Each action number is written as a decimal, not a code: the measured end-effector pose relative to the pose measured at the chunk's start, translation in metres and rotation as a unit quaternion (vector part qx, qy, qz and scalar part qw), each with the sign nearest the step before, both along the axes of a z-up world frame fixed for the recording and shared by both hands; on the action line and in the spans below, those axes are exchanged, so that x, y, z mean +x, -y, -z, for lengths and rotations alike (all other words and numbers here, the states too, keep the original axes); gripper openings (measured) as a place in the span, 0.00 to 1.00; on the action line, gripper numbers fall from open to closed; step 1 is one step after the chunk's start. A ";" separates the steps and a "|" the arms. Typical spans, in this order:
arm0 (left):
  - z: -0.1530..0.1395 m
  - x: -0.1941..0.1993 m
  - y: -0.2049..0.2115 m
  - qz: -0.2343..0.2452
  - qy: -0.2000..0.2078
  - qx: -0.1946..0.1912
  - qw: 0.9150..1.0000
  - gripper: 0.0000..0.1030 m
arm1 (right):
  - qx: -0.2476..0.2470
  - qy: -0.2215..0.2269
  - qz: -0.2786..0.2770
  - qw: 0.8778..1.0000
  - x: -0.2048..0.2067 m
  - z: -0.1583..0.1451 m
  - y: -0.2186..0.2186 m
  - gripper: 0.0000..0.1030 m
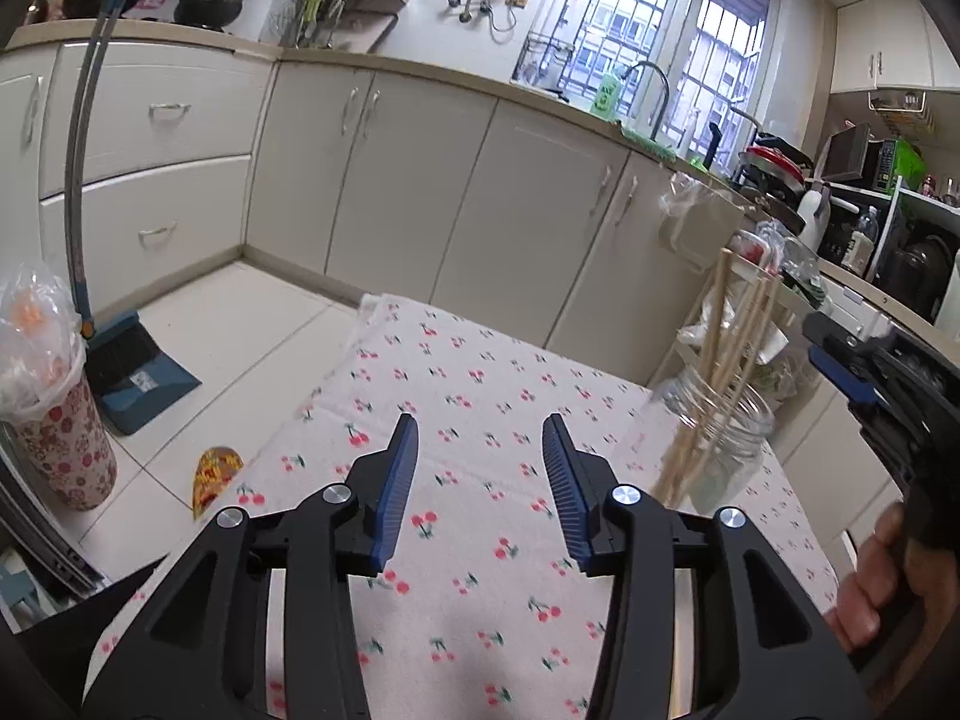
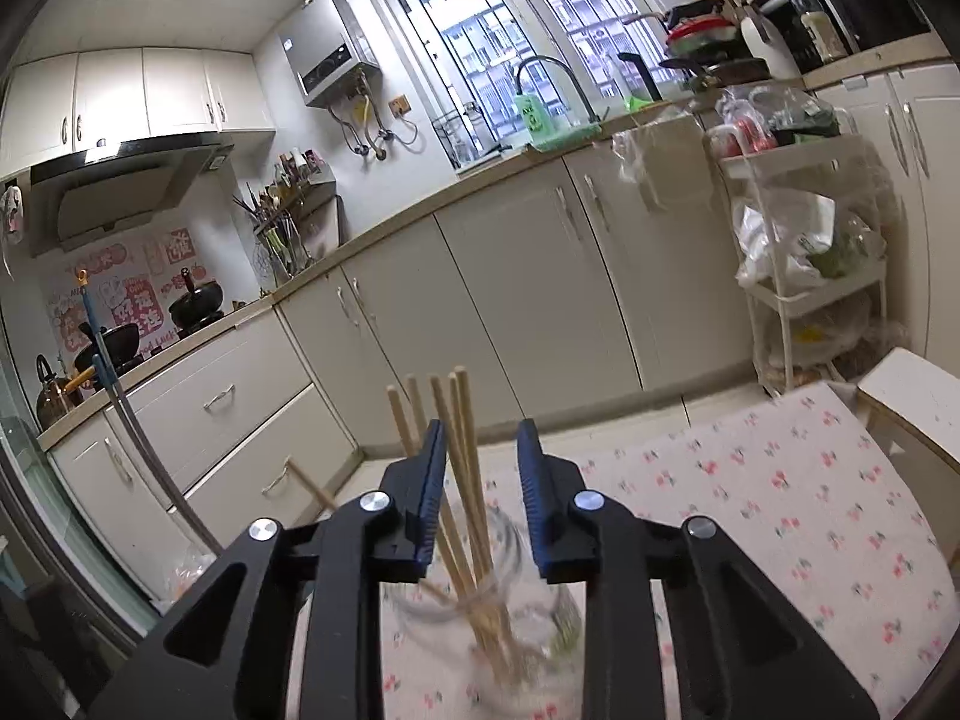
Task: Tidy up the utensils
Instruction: 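Grasp a chopstick on the cloth with the left gripper while the right gripper grasps another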
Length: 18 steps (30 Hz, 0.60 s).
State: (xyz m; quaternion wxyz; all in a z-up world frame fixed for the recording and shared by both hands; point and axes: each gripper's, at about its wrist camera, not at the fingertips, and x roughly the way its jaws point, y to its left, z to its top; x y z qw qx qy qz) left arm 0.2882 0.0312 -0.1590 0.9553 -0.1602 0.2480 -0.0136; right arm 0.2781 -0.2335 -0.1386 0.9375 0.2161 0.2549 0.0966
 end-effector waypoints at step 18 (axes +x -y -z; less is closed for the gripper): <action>-0.002 -0.029 0.015 0.060 -0.076 0.012 0.995 0.59 | -0.079 -0.245 -0.115 0.959 -0.063 0.082 -0.046 0.27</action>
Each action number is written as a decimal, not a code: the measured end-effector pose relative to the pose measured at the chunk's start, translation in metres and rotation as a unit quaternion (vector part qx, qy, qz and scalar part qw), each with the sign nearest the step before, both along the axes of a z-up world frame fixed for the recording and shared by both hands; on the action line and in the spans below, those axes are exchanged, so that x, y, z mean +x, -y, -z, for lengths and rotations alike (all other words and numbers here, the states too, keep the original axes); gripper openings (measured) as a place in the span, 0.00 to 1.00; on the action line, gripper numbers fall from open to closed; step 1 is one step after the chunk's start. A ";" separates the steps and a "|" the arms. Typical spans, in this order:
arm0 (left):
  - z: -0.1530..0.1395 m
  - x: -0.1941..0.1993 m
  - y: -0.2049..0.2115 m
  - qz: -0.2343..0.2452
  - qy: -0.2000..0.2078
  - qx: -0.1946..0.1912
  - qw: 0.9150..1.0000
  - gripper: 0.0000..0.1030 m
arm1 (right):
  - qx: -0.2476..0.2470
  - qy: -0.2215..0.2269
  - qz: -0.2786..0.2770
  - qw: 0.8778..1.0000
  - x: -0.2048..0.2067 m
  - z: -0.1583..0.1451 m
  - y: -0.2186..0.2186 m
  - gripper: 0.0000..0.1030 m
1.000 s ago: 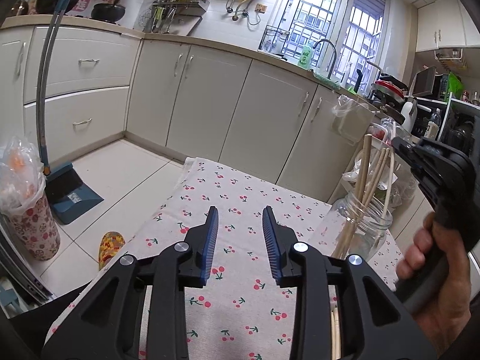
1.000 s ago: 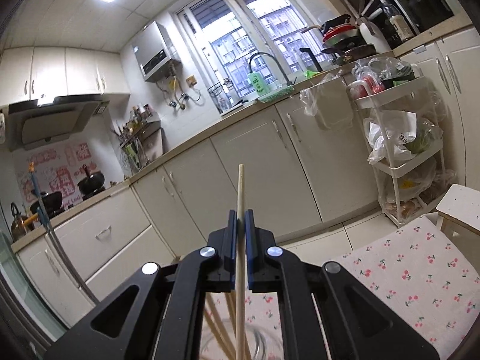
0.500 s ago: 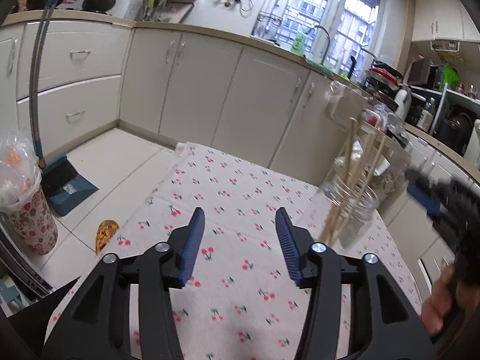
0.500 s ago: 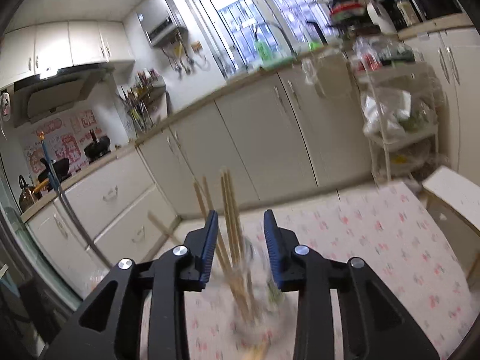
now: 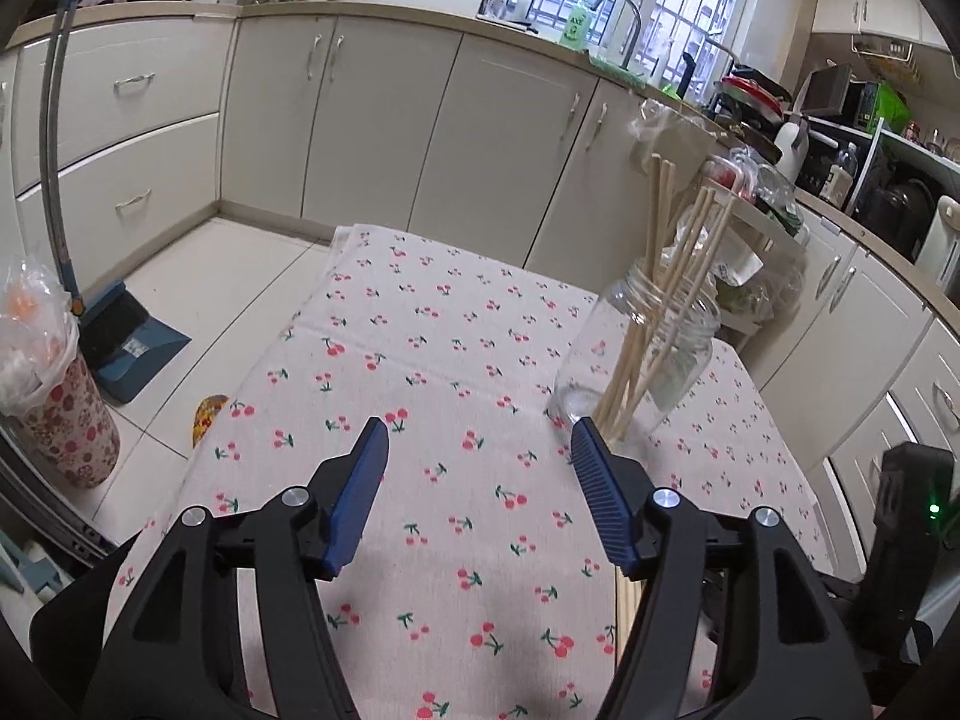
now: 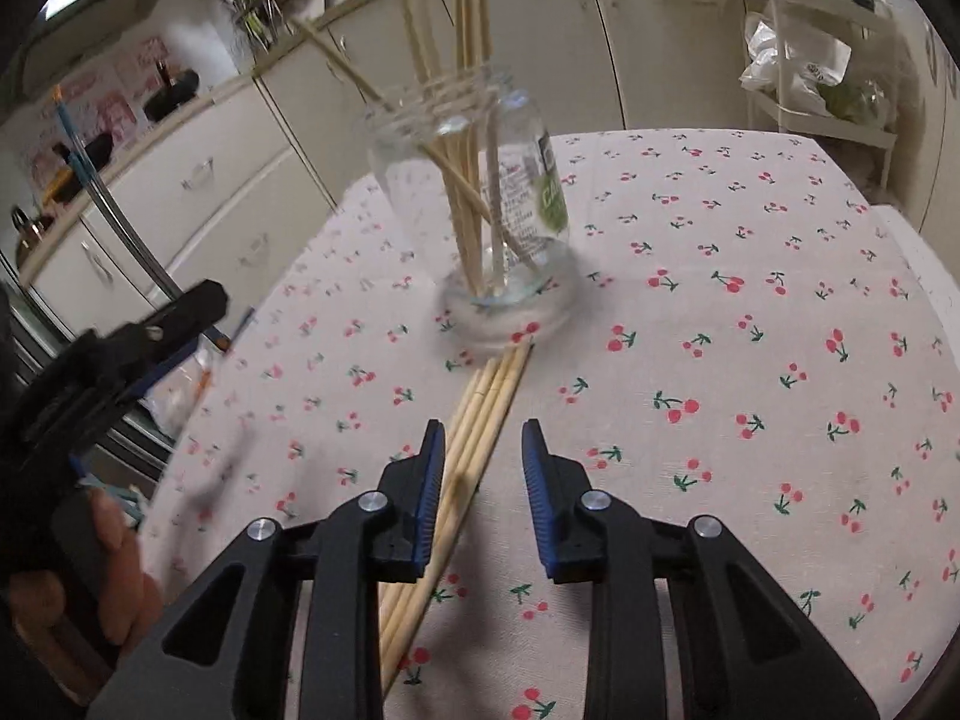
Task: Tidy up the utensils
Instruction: 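Grasp a chopstick on the cloth with the left gripper while the right gripper grasps another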
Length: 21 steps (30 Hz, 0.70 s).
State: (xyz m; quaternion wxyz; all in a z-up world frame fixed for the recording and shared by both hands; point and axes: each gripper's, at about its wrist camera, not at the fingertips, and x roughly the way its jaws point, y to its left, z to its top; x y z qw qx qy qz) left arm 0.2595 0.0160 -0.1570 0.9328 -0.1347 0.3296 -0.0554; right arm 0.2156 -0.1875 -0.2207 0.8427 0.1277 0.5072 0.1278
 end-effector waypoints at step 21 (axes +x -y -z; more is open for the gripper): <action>0.021 -0.001 0.057 0.107 -0.065 0.064 0.990 0.62 | -0.069 -0.035 -0.025 0.997 -0.003 0.004 0.030 0.18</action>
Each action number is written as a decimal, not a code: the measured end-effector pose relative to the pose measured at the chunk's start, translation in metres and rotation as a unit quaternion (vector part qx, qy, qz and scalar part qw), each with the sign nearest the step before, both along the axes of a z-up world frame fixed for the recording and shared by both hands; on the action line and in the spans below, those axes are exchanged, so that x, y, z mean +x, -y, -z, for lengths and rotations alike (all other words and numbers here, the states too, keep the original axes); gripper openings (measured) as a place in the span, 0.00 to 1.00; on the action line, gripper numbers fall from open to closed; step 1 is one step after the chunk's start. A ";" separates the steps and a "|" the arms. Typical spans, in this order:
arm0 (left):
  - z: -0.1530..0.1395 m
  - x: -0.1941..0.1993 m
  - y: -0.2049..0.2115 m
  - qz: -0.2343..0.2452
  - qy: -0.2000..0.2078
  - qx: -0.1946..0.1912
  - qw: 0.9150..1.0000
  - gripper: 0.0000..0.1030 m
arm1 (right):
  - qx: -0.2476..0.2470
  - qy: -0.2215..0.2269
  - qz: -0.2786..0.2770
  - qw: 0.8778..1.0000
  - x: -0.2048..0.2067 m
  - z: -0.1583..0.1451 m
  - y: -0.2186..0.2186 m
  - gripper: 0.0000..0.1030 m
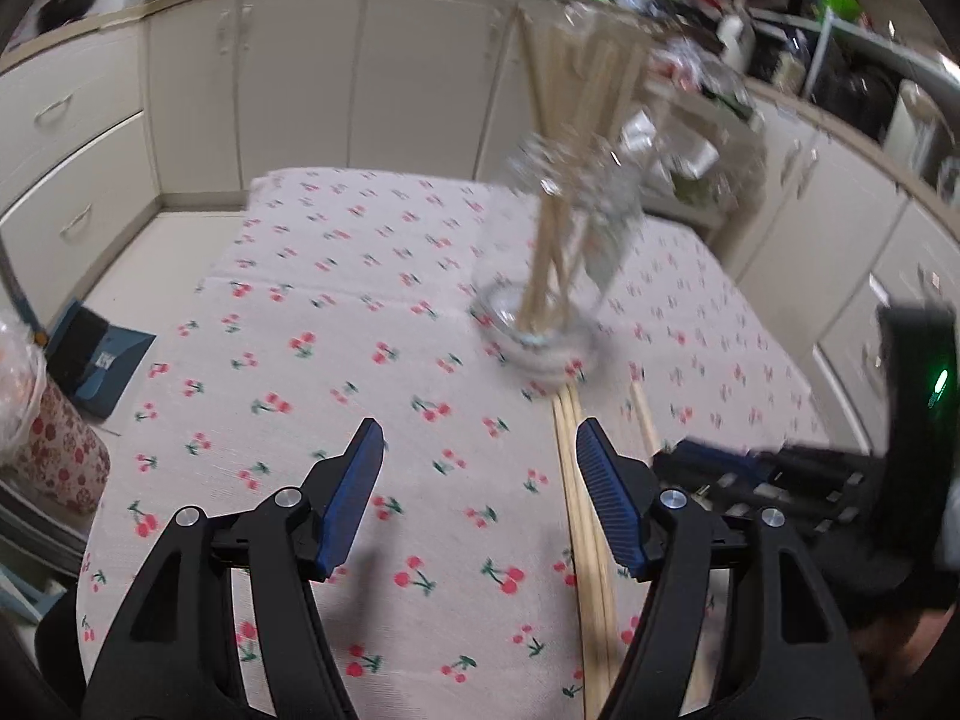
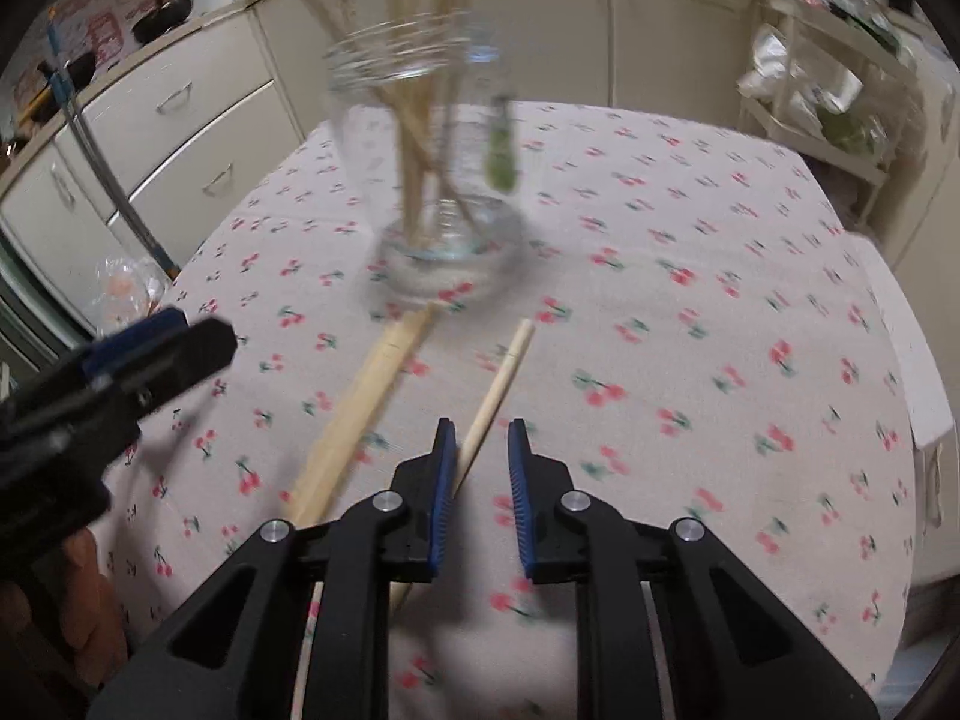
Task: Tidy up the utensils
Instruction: 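Grasp a chopstick on the cloth with the left gripper while the right gripper grasps another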
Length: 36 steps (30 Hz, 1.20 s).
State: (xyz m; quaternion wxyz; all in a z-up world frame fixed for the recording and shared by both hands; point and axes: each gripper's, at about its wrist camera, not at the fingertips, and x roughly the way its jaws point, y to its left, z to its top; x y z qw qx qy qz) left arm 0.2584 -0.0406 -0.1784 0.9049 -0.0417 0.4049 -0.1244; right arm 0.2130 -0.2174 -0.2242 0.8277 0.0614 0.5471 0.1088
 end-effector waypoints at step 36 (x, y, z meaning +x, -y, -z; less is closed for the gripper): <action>0.023 0.018 0.014 0.038 -0.074 0.095 0.992 0.47 | 0.036 0.010 0.012 0.999 0.003 0.003 0.011 0.19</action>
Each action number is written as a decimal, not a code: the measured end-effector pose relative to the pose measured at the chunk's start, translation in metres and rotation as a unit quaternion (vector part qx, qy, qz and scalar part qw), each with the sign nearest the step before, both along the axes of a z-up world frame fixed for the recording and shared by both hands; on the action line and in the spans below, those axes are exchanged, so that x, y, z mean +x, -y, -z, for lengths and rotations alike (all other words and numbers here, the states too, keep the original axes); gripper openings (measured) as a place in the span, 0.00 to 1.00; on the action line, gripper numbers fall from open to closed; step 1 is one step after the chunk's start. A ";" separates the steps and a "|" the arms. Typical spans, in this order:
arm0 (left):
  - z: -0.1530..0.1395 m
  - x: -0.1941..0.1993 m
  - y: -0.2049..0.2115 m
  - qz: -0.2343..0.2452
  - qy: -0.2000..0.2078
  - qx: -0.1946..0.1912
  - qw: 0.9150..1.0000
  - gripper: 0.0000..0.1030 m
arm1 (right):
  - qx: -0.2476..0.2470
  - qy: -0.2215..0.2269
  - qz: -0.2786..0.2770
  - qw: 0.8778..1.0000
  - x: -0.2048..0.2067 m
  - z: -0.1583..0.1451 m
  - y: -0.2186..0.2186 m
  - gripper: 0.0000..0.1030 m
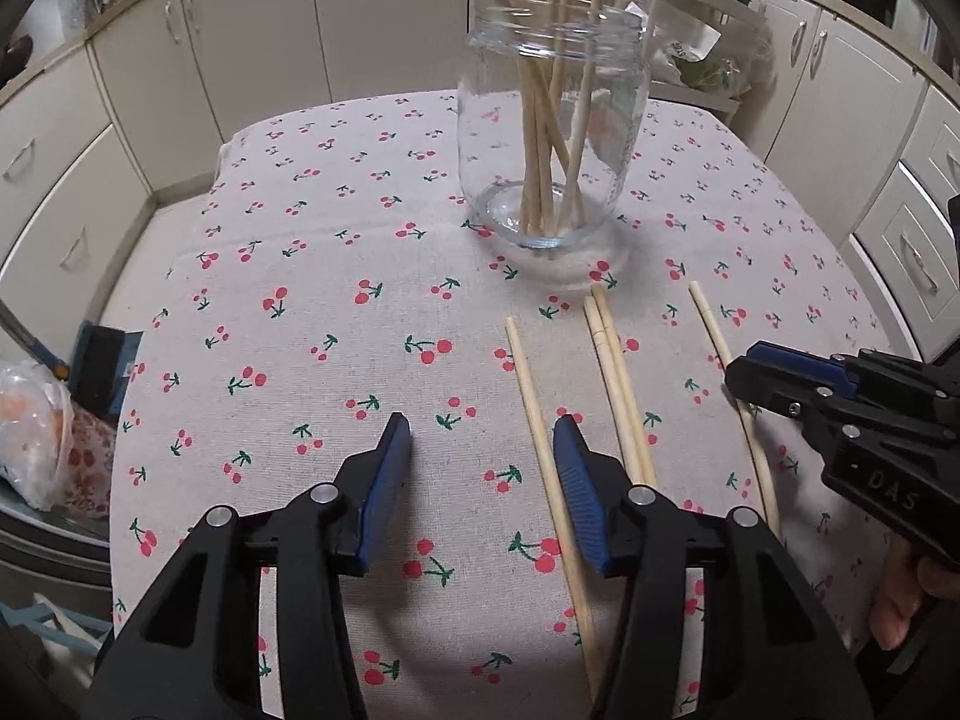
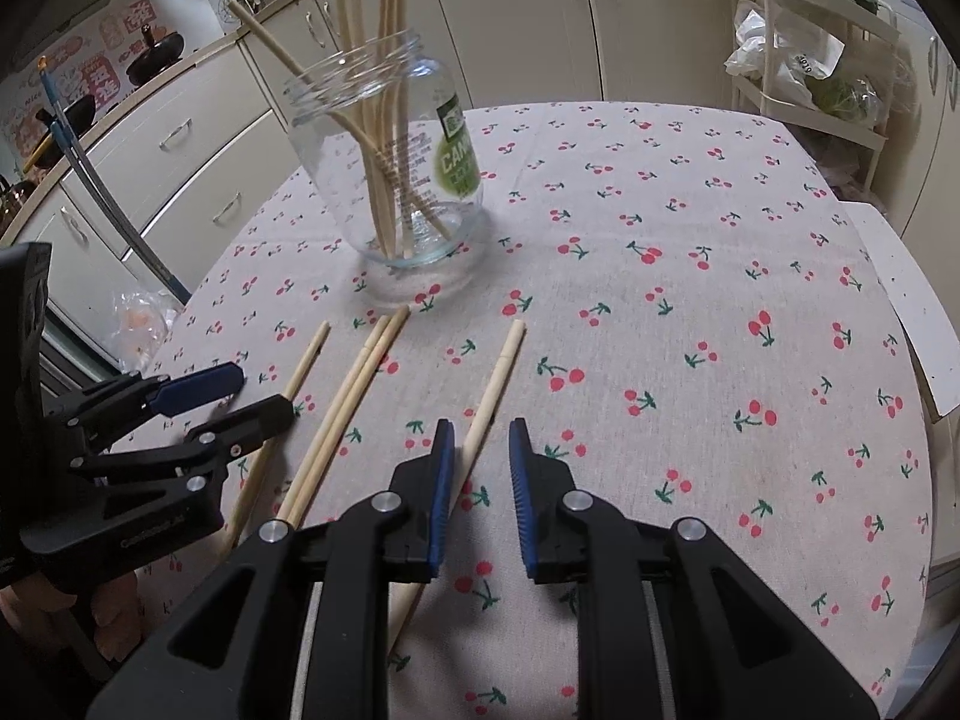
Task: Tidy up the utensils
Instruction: 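Grasp a chopstick on the cloth with the left gripper while the right gripper grasps another, then lift the left chopstick over the jar while the right gripper lifts its chopstick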
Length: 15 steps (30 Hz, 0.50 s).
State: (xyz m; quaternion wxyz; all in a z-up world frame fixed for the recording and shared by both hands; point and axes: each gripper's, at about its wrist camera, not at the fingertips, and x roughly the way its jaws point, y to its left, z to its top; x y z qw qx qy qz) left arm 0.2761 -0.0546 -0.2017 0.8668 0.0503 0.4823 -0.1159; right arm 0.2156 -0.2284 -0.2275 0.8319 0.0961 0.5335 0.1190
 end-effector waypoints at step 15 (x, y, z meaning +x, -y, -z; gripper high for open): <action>-0.001 0.004 0.034 0.050 -0.015 0.058 0.997 0.07 | -0.028 -0.005 -0.016 0.999 0.012 0.003 -0.008 0.12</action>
